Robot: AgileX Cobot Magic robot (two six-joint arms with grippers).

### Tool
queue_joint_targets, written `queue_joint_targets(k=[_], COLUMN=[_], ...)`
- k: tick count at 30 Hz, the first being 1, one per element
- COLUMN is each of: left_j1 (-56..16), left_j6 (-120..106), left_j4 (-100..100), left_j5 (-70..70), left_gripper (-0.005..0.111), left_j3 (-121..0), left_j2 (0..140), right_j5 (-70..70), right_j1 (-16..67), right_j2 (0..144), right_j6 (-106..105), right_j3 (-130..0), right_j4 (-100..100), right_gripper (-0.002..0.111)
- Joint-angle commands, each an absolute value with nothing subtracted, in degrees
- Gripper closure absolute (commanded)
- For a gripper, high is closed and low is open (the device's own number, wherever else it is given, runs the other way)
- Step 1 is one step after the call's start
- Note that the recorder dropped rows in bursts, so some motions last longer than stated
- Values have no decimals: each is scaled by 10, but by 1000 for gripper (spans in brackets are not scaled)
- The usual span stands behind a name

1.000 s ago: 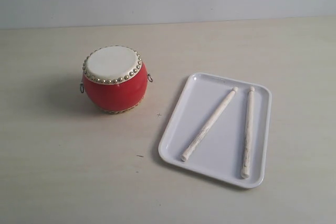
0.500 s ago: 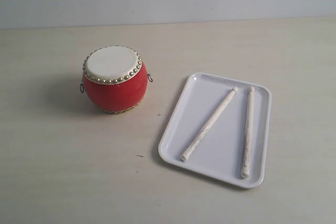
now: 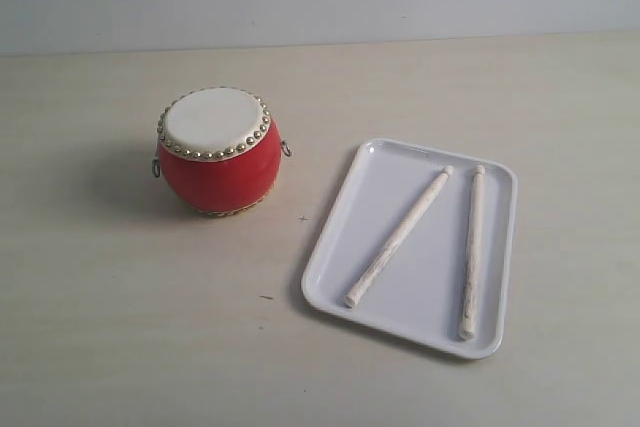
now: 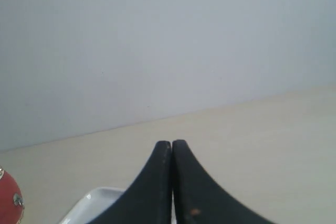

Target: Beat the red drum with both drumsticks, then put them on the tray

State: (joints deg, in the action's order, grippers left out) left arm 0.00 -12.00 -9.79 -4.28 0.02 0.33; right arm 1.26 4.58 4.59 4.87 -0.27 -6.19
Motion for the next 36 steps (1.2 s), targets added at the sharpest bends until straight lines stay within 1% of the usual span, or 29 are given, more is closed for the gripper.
queue_joint_targets(k=[1, 4, 16, 20, 27, 36], left_j1=[1, 1, 1, 1, 1, 1], left_j6=[-117, -117, -117, -117, -117, -117], left_j4=[-96, -96, -96, -96, -96, -96], left_j5=[-42, -42, -42, -42, -42, -42], left_gripper=[107, 107, 107, 107, 107, 107], left_j3=[0, 0, 0, 0, 0, 0], left_j2=[0, 0, 0, 0, 0, 0], right_j5=[35, 57, 58, 42, 47, 47], right_j1=[41, 41, 41, 41, 41, 41], right_j2=[0, 0, 0, 0, 0, 0], right_j6=[39, 42, 48, 129, 123, 122], right_j3=[0, 0, 0, 0, 0, 0], right_j4=[-46, -45, -41, 40, -14, -16], right_gripper=[108, 108, 108, 108, 108, 108])
